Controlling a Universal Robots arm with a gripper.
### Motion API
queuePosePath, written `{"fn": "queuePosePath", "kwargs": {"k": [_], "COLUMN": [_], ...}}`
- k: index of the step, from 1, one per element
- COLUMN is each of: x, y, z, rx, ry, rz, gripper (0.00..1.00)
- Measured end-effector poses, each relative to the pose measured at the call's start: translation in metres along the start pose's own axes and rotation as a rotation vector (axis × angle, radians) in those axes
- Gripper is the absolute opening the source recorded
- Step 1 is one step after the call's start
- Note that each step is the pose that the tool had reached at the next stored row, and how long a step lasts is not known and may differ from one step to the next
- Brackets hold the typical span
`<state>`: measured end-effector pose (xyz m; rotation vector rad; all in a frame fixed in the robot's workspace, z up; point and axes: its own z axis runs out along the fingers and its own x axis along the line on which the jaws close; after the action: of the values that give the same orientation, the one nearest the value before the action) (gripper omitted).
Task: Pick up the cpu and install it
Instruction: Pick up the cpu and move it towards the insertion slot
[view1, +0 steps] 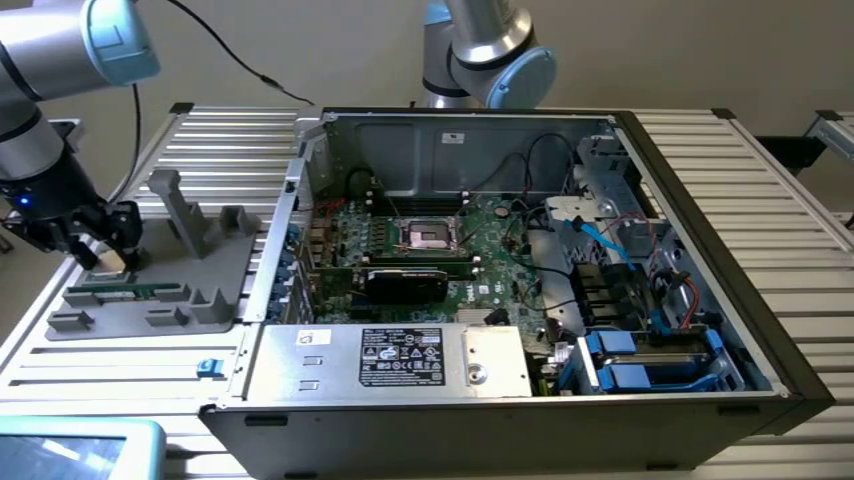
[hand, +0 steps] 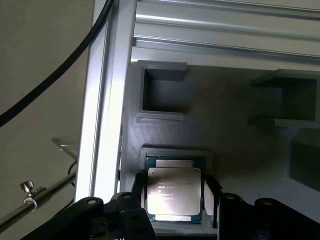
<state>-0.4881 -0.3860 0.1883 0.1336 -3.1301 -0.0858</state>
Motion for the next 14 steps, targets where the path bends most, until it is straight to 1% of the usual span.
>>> {"fn": "queuePosePath", "kwargs": {"k": [4,8,11,14], "x": [0.0,0.0,0.0,0.0], "y": [0.0002,0.0007,0.0011,0.0018], "z": [-0.0044,-0.0118,-0.0196,-0.0318], "rx": [0.0,0.0,0.0,0.0], "ry": [0.0,-0.0001,-0.0001,-0.0003], "rz": [0.0,0.0,0.0,0.0], "gripper": [0.54,0.54,0.54,0.54]}}
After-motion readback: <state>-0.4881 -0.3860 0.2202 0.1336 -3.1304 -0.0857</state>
